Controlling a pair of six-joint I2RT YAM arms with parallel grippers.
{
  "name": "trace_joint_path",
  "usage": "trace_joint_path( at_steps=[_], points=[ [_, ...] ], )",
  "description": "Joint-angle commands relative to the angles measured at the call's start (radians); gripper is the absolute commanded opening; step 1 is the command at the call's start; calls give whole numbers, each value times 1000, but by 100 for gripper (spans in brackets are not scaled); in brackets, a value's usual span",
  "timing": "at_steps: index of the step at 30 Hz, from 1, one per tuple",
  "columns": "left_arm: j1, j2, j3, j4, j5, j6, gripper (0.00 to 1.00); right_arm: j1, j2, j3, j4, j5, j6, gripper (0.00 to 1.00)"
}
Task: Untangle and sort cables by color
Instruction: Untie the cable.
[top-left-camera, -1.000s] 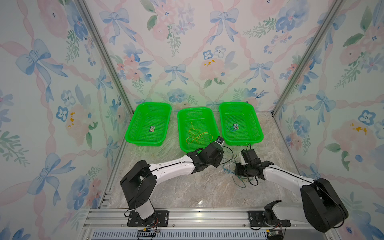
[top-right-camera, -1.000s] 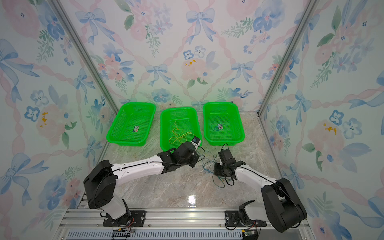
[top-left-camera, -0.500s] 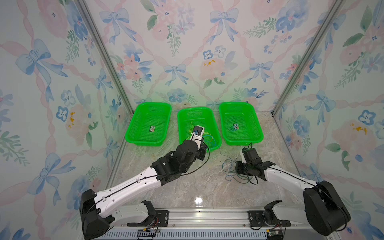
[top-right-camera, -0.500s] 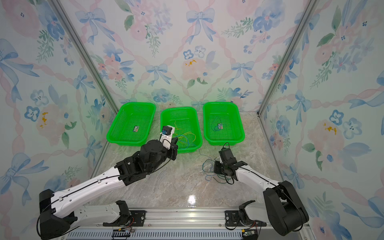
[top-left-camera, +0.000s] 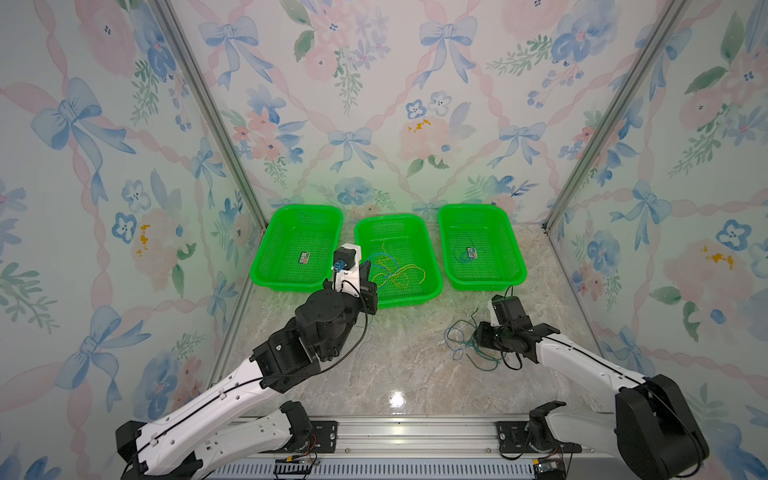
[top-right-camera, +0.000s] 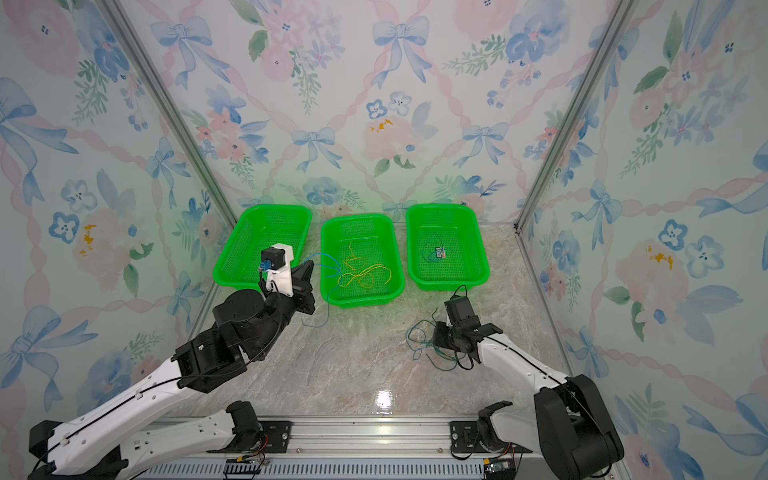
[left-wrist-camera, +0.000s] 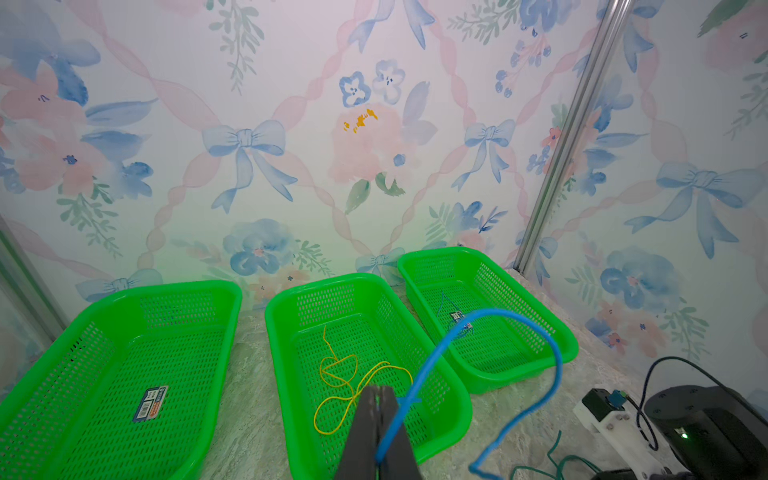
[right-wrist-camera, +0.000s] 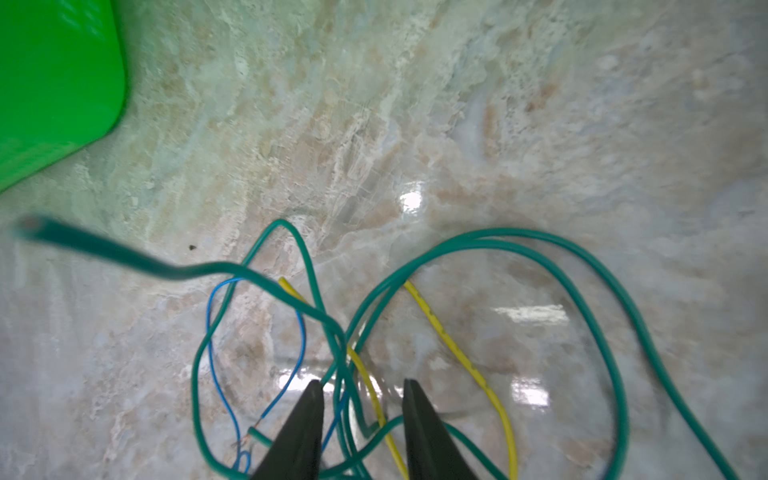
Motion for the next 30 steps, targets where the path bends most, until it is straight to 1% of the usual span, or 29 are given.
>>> trace_joint_path(
  at_steps=[1,6,7,8,9,10,12,13,15,18,20,22,24,26,27,28,29,30],
  points=[
    [7,8,-4,3,112,32,0,5,-101,98,-47,-62,-69,45],
    [7,30,1,5,207,33,0,75,-218,212,-47,-103,-192,56],
    [8,35,1,4,220,29,0,90,-235,233,-36,-122,-214,61],
    [7,39,4,5,234,30,0,102,-248,248,-19,-149,-229,64],
    [7,43,4,5,252,30,0,110,-256,254,-4,-173,-240,69],
    [7,47,2,5,273,33,0,114,-261,258,31,-218,-258,70],
    [7,58,5,4,310,34,0,126,-262,239,112,-303,-308,70],
    [7,65,8,4,325,32,0,133,-262,217,167,-347,-346,70],
    [6,75,13,5,370,31,0,159,-267,152,300,-389,-421,70],
    [6,88,20,4,466,37,0,206,-268,21,591,-385,-506,72],
    [6,92,23,6,526,39,0,244,-234,-57,802,-382,-571,74],
    [5,93,25,3,585,47,0,282,-182,-81,901,-347,-634,74],
    [5,90,25,5,637,55,0,302,-126,-72,941,-321,-670,74],
    [4,92,24,3,668,57,0,313,-73,-65,1002,-317,-677,71],
    [3,92,24,3,673,56,0,316,-54,-63,1031,-319,-669,68],
    [2,92,22,3,671,57,0,317,-37,-61,1063,-330,-655,62],
    [2,90,19,2,667,57,0,317,-24,-59,1089,-349,-641,52],
    [2,89,16,2,666,57,0,318,-20,-58,1105,-358,-631,38]
  ],
)
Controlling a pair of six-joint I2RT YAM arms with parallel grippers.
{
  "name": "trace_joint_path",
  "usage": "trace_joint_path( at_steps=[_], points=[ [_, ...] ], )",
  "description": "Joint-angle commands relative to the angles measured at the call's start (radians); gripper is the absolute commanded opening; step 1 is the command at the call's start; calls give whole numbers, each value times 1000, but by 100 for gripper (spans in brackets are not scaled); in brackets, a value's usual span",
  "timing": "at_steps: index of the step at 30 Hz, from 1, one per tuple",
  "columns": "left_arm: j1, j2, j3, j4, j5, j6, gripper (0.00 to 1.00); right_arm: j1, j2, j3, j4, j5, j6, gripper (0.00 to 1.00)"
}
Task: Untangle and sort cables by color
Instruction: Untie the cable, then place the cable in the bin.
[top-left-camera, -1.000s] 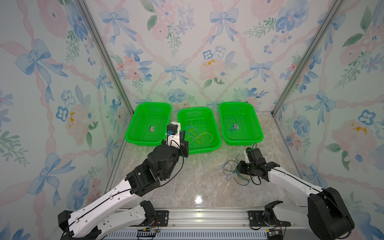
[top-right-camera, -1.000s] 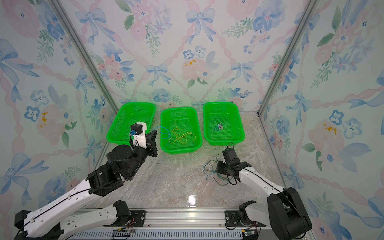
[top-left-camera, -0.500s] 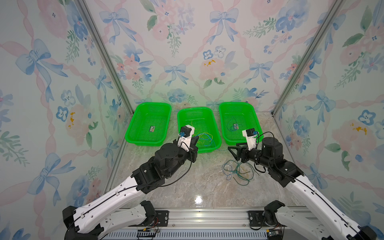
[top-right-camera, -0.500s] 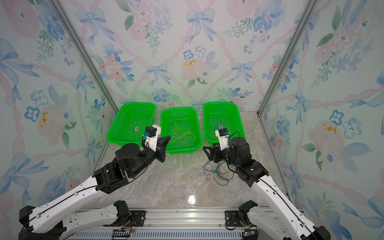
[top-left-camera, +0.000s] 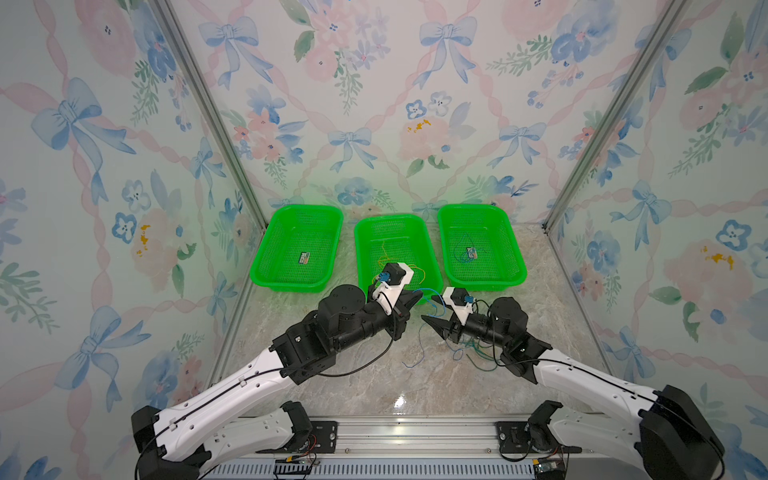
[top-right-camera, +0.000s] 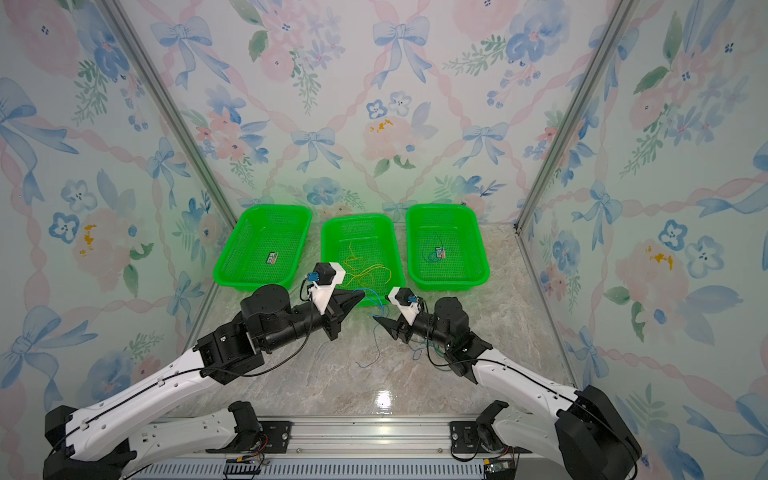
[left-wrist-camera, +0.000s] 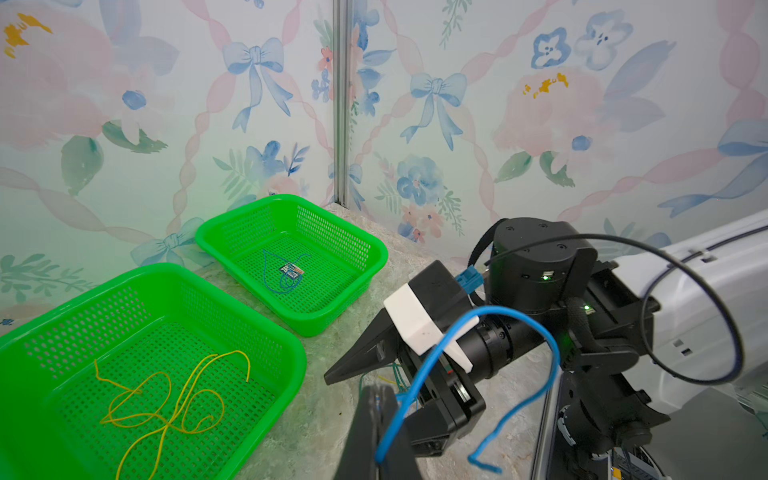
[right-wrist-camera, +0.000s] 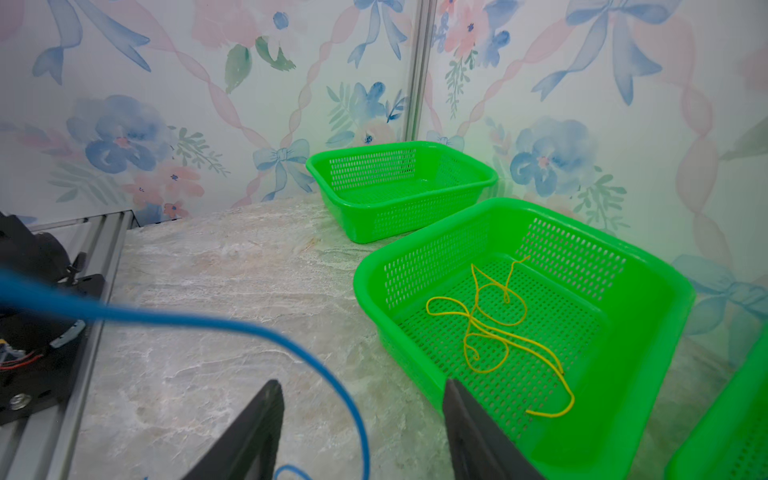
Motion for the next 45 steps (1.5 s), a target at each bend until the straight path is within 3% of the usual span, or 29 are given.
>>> trace_joint_path(
  at_steps=[1,2,3,6,7,8,12,15,20,25,30,35,38,40,45],
  points=[
    [2,-4,14,3,42,25,0,9,16,19,183,-23,4,19],
    [2,-8,11,3,32,21,0,8,13,19,190,-22,11,7],
    [3,-10,8,3,24,21,0,5,8,18,190,-17,17,0],
    [2,-12,-8,3,-17,23,10,-15,-6,27,182,26,49,0],
    [2,-10,-14,3,-26,25,18,-29,-9,37,170,39,68,0],
    [3,-5,-19,3,-31,27,31,-47,-10,50,155,52,89,0],
    [2,24,-38,4,-38,26,57,-135,16,116,129,80,175,0],
    [1,53,-45,4,-44,21,65,-224,66,194,96,106,234,0],
    [2,113,-60,6,-42,7,69,-387,227,383,27,170,248,0],
    [0,212,-62,8,-20,-31,70,-516,509,661,-37,202,264,0],
    [-13,309,-48,12,-9,-81,71,-579,787,941,-136,226,243,0],
    [-24,358,-48,13,-17,-108,72,-589,947,1056,-264,327,113,5],
    [-23,352,-57,13,-31,-120,73,-589,970,1054,-332,395,71,18],
    [-23,351,-62,12,-28,-121,73,-590,973,1066,-420,432,37,33],
    [-24,371,-54,13,-6,-120,73,-588,920,1070,-601,461,8,41]
  ],
)
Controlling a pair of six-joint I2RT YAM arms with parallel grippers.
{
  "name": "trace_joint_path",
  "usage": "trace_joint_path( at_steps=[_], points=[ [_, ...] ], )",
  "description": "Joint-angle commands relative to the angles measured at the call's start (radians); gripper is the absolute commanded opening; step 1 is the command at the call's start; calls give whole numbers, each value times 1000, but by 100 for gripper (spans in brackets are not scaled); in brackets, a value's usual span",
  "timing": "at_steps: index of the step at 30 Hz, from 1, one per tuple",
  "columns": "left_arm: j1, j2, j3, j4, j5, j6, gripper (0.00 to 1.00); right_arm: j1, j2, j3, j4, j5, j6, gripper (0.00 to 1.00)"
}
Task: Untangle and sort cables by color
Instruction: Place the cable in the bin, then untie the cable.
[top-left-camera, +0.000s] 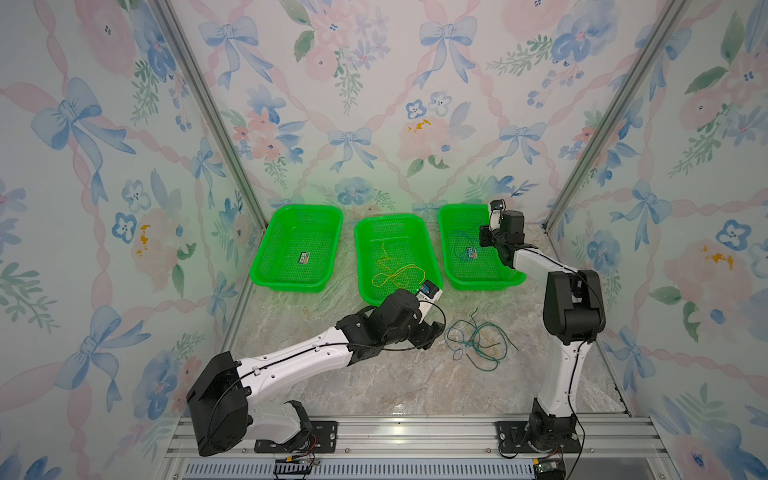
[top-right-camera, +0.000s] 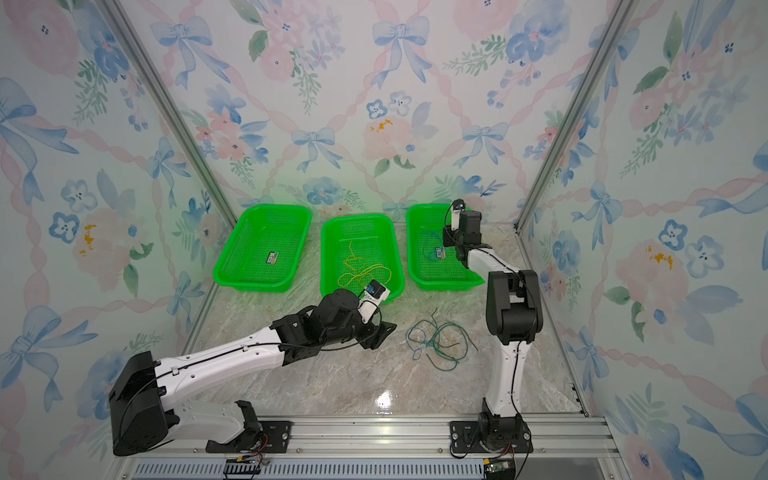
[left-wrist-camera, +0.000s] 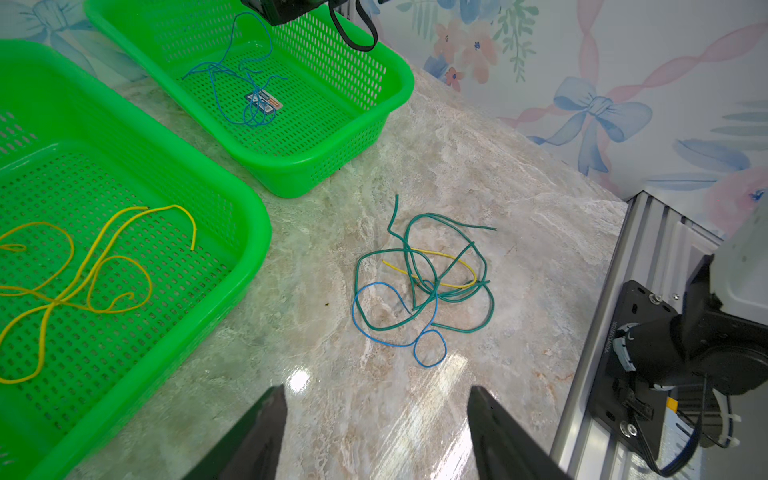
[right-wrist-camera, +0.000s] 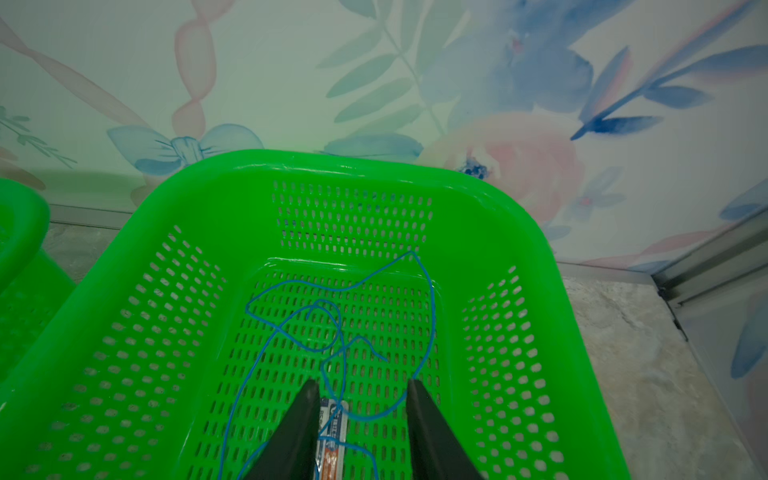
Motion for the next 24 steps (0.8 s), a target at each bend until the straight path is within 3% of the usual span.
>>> trace_joint_path(
  at_steps=[1,6,11,15,19,24],
  points=[
    [-3,17,-1,11,22,-22,74,2,-83,-9,-149,35,-27,41],
    [-5,80,26,36,49,-81,76,8,-283,-139,-245,-41,129,47],
    [-19,166,53,67,66,-144,79,64,-498,-298,-486,-40,288,50],
    [-28,239,60,122,93,-173,84,124,-652,-507,-557,-77,415,51],
    [-30,327,92,146,134,-161,84,217,-791,-695,-571,-81,414,52],
    [-35,393,106,162,192,-115,79,281,-848,-831,-596,-84,454,53]
  ],
)
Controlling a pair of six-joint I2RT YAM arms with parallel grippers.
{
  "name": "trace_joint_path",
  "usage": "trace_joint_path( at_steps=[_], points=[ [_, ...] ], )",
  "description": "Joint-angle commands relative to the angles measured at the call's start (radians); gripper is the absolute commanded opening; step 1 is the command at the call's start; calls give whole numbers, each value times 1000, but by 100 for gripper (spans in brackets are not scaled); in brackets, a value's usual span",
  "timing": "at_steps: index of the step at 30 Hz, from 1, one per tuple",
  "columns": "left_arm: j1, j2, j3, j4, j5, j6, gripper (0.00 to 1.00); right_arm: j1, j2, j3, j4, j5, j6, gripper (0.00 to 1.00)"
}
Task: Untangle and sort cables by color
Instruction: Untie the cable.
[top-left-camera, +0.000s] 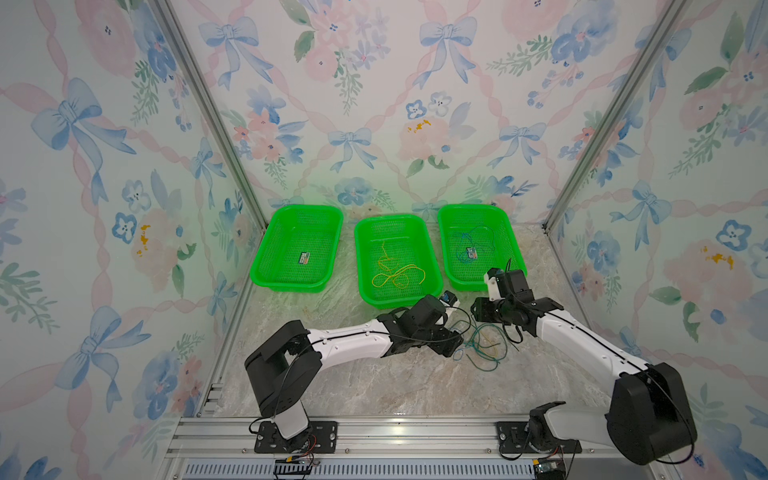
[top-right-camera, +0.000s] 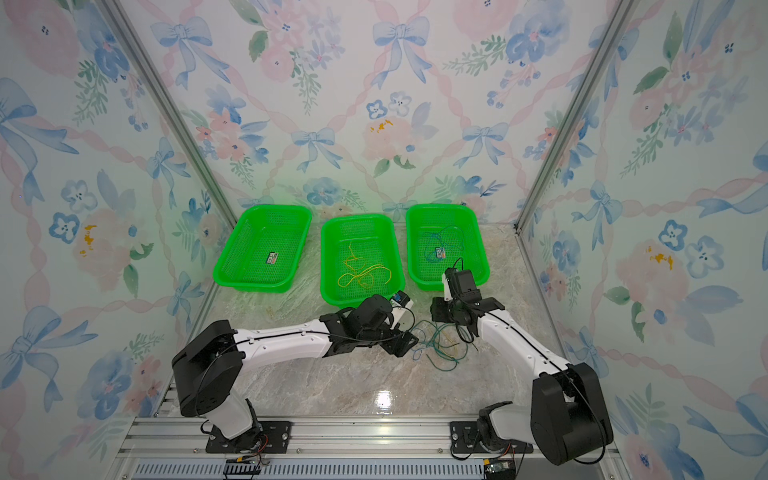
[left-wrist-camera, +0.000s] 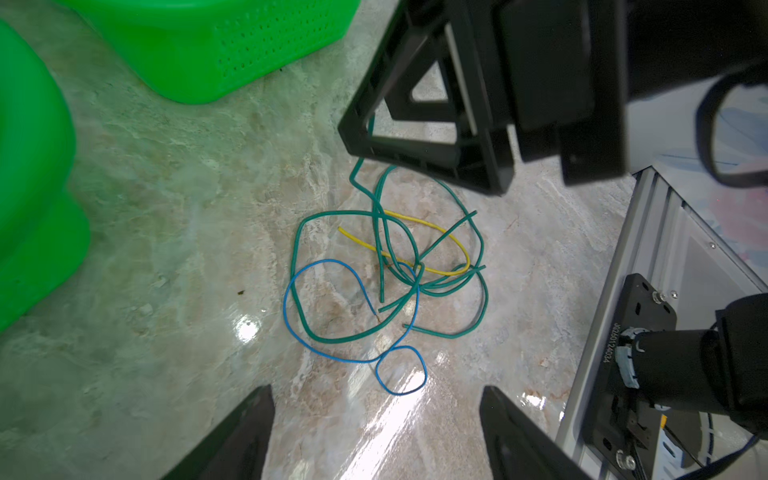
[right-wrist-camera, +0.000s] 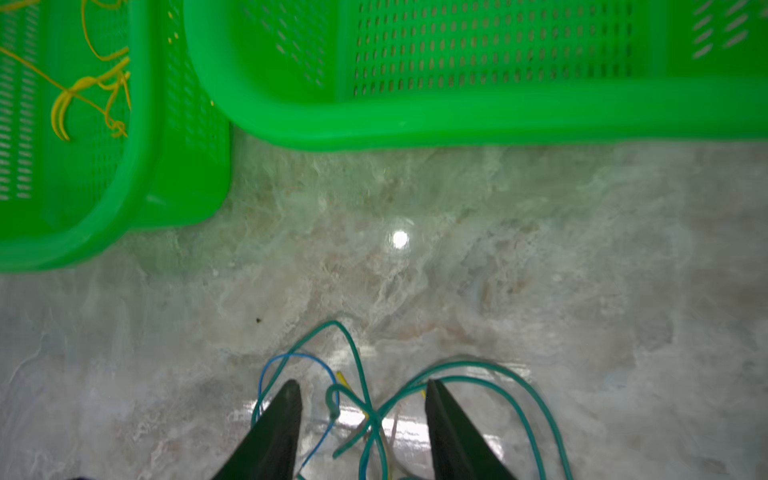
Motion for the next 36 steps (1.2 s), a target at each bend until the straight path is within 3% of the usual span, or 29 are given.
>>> trace_joint_path(
  at_steps=[1,5,9,13,16,21,28,32,36],
  points=[
    [-8,28,21,27,60,33,79,29,-29,-63,-32,-12,58,54],
    [-9,14,-8,27,37,41,79,59,21,-94,4,-29,52,57],
    [-13,4,-35,29,54,55,79,70,108,-80,55,31,65,54],
    [-25,11,-55,35,40,76,78,36,171,-97,137,52,111,27],
    [-26,14,-72,40,10,72,78,19,154,-106,153,16,107,16],
    [-14,-11,-89,44,-47,16,78,8,-13,-124,122,-20,76,0],
    [29,-76,-115,48,-84,-31,75,-46,-334,-160,91,-64,63,0],
    [42,-83,-100,64,-71,-52,73,-54,-432,-138,71,-125,59,0],
    [64,-147,-119,142,11,-76,75,-56,-485,-127,71,-182,77,0]
  ],
)
